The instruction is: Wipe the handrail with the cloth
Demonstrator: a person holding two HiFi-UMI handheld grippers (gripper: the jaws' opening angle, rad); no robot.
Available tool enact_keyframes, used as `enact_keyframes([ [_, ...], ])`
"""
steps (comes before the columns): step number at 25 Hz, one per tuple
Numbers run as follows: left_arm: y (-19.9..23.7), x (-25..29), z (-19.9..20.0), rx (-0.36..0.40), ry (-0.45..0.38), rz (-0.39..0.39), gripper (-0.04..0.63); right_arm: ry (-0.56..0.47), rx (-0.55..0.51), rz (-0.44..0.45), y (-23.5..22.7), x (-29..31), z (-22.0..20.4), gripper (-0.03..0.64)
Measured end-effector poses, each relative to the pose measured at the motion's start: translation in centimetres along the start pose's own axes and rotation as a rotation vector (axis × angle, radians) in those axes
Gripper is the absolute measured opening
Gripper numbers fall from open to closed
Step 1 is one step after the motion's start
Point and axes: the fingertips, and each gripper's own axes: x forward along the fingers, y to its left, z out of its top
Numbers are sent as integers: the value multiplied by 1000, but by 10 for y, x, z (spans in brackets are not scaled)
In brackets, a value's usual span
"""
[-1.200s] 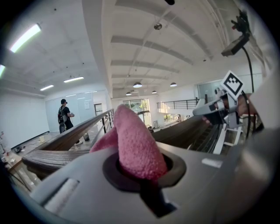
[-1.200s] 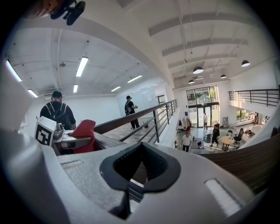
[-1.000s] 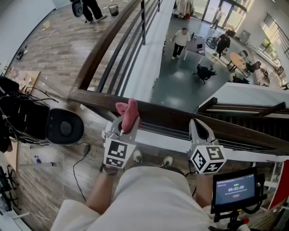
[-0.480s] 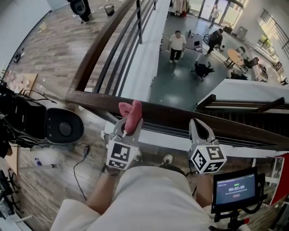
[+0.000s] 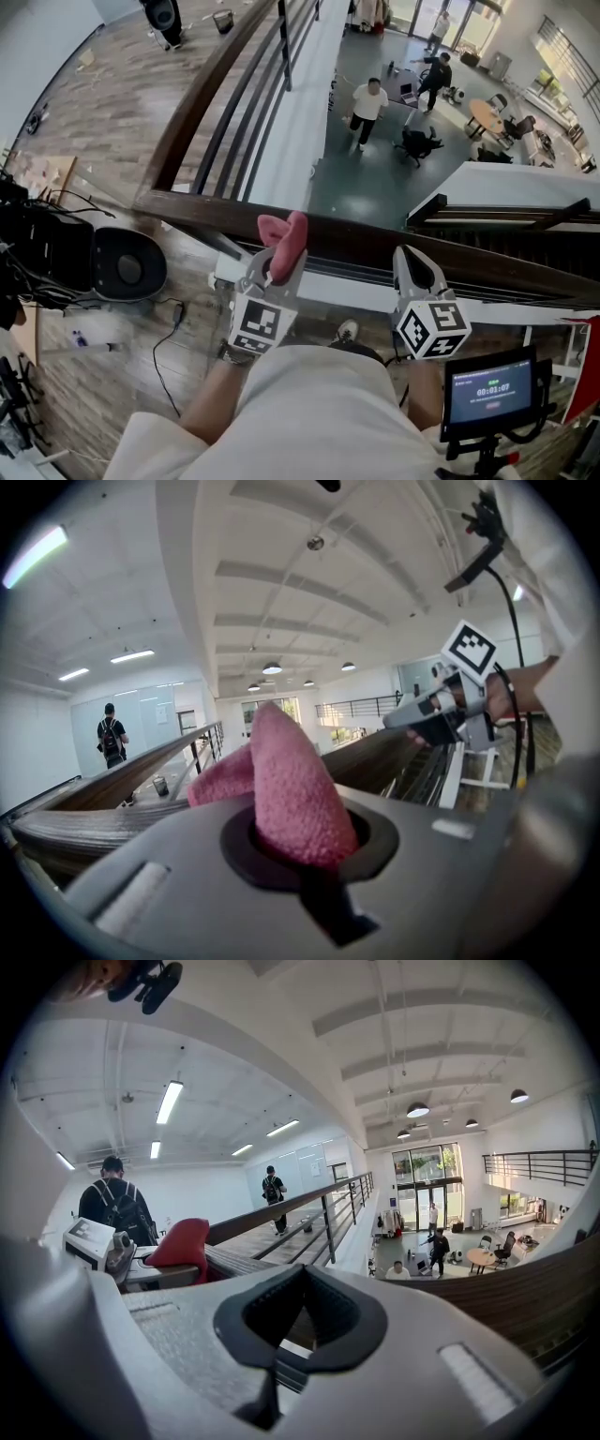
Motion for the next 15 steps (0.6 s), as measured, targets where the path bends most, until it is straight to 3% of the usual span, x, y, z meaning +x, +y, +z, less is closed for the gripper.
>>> enact_keyframes([
  [15, -13, 8, 4, 24, -22, -10, 34, 5, 11, -13, -6, 0, -3, 3],
])
